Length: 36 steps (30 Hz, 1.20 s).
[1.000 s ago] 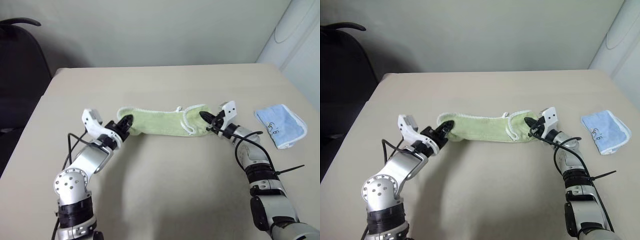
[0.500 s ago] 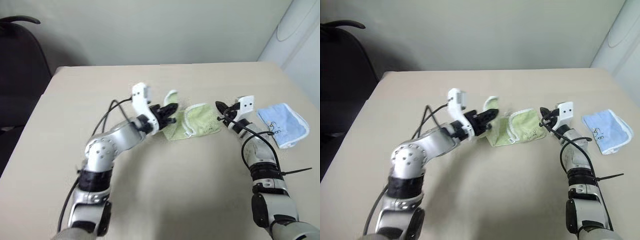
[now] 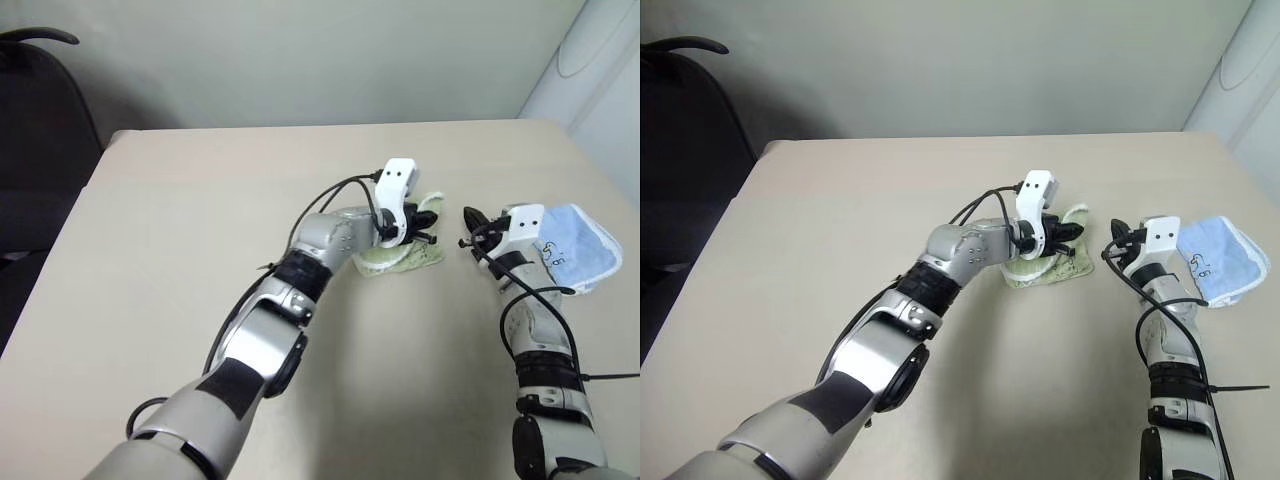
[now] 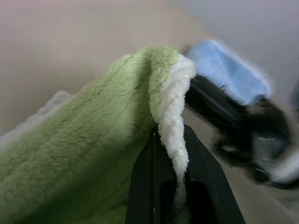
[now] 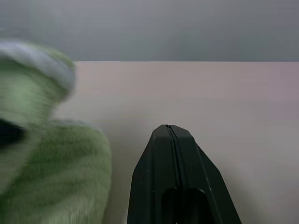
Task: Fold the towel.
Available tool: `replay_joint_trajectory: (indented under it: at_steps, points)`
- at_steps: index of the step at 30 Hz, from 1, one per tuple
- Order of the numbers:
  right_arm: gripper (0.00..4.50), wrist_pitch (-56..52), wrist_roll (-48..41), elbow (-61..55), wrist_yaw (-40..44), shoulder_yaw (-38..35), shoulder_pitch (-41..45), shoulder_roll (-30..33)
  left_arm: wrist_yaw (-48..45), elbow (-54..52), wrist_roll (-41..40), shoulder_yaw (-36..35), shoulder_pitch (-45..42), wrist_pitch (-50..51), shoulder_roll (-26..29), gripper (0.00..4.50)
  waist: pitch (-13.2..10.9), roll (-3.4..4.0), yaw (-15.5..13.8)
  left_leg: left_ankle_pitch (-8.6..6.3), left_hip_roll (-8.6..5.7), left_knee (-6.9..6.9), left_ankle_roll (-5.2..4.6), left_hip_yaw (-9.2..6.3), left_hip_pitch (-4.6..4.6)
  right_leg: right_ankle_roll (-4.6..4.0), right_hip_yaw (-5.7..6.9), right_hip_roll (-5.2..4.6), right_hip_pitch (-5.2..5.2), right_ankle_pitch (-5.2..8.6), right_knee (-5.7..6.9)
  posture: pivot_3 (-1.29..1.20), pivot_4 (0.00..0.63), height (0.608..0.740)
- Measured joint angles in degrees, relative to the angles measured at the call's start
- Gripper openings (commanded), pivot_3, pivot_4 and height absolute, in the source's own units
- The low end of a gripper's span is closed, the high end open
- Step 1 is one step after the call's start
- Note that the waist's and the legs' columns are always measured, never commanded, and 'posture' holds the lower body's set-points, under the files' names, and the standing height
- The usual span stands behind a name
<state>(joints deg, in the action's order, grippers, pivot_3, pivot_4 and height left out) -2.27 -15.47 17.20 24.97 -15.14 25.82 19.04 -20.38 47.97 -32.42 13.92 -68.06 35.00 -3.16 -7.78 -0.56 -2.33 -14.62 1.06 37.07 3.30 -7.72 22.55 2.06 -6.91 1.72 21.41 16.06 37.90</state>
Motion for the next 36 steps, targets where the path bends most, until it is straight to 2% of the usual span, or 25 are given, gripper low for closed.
replay_joint_trajectory:
  at_steps: [1,4,11,14,19,20,22,25,32,36]
  points:
    - [0.0,-0.5,-0.1,-0.7,-0.3,-0.1,-0.6,0.0,-1.1,3.0,1.9,0.0,-0.5,-1.5,-0.6,0.06,0.0,-0.01,0.0,-0.01,0.0,0.0,-0.02,0.03,0.0,0.03,-0.04,0.0,0.01,0.0,0.0,0.0,0.15,0.74]
    - [0.0,-1.5,-0.5,-2.9,-1.3,-0.1,-1.8,0.0,-3.7,9.9,5.5,-1.4,-0.7,-4.8,-2.5,0.69,0.0,-0.02,0.0,0.02,0.0,0.0,-0.06,0.07,0.07,0.08,-0.08,0.01,0.08,0.01,0.02,0.0,0.15,0.74]
    - [0.0,-3.1,-1.0,-4.7,-1.7,-0.1,-2.2,0.6,-6.2,14.0,6.8,-11.1,-3.0,-6.6,-4.0,3.23,0.0,-0.02,0.0,0.06,-0.07,0.11,-0.11,0.1,0.3,0.22,-0.2,0.01,0.24,-0.02,0.04,0.0,0.15,0.74]
    - [0.0,-3.1,-0.9,-4.7,-0.8,0.4,-2.1,2.3,-6.3,13.9,4.4,-17.7,-4.4,-5.6,-3.3,3.23,0.0,-0.02,0.0,0.07,-0.12,0.13,-0.18,0.24,0.3,0.34,-0.45,0.01,0.28,-0.05,0.04,0.0,0.15,0.74]
    - [0.0,-2.0,1.4,-5.0,3.3,3.5,-2.2,6.3,-5.2,9.5,1.3,-25.0,-5.0,-1.8,1.3,3.23,0.0,-0.01,0.2,0.13,-0.18,0.13,-0.27,0.42,0.32,0.43,-0.72,0.02,0.43,-0.09,0.12,0.0,0.15,0.74]
    - [0.38,-1.7,1.8,-5.4,4.1,4.1,-2.2,6.8,-4.9,8.0,1.1,-25.7,-4.9,-1.0,2.1,3.28,0.0,-0.01,0.2,0.14,-0.18,0.14,-0.28,0.41,0.34,0.44,-0.74,0.02,0.44,-0.09,0.12,0.0,0.15,0.74]
    - [0.85,-0.7,2.8,-6.7,6.6,6.5,-2.2,8.3,-3.8,3.5,0.9,-26.7,-3.9,0.3,3.7,3.28,0.0,-0.01,0.2,0.15,-0.19,0.17,-0.3,0.45,0.34,0.46,-0.8,0.02,0.49,-0.1,0.14,0.0,0.15,0.74]
    - [1.98,1.4,4.7,-9.0,10.8,10.0,-2.9,10.8,-2.0,-3.9,1.3,-26.9,-0.2,1.7,7.2,3.28,0.0,0.01,0.5,0.16,-0.19,0.23,-0.32,0.47,0.34,0.47,-0.82,0.02,0.49,-0.11,0.17,0.0,0.15,0.74]
    - [4.49,11.3,8.6,-11.2,17.8,13.3,-4.2,17.5,3.3,-23.7,-0.3,-31.7,17.8,9.2,14.6,3.28,0.0,0.01,0.7,0.15,-0.22,0.63,-0.34,0.45,0.41,0.52,-0.79,0.0,0.5,-0.14,0.21,0.0,0.15,0.74]
    - [4.49,15.1,8.9,-12.4,20.3,13.8,-4.1,19.1,6.7,-34.6,-2.8,-34.9,27.6,13.7,15.6,3.28,0.0,0.02,0.7,0.05,-0.26,0.85,-0.51,0.5,0.43,0.58,-0.8,-0.06,0.43,-0.16,0.24,0.0,0.15,0.74]
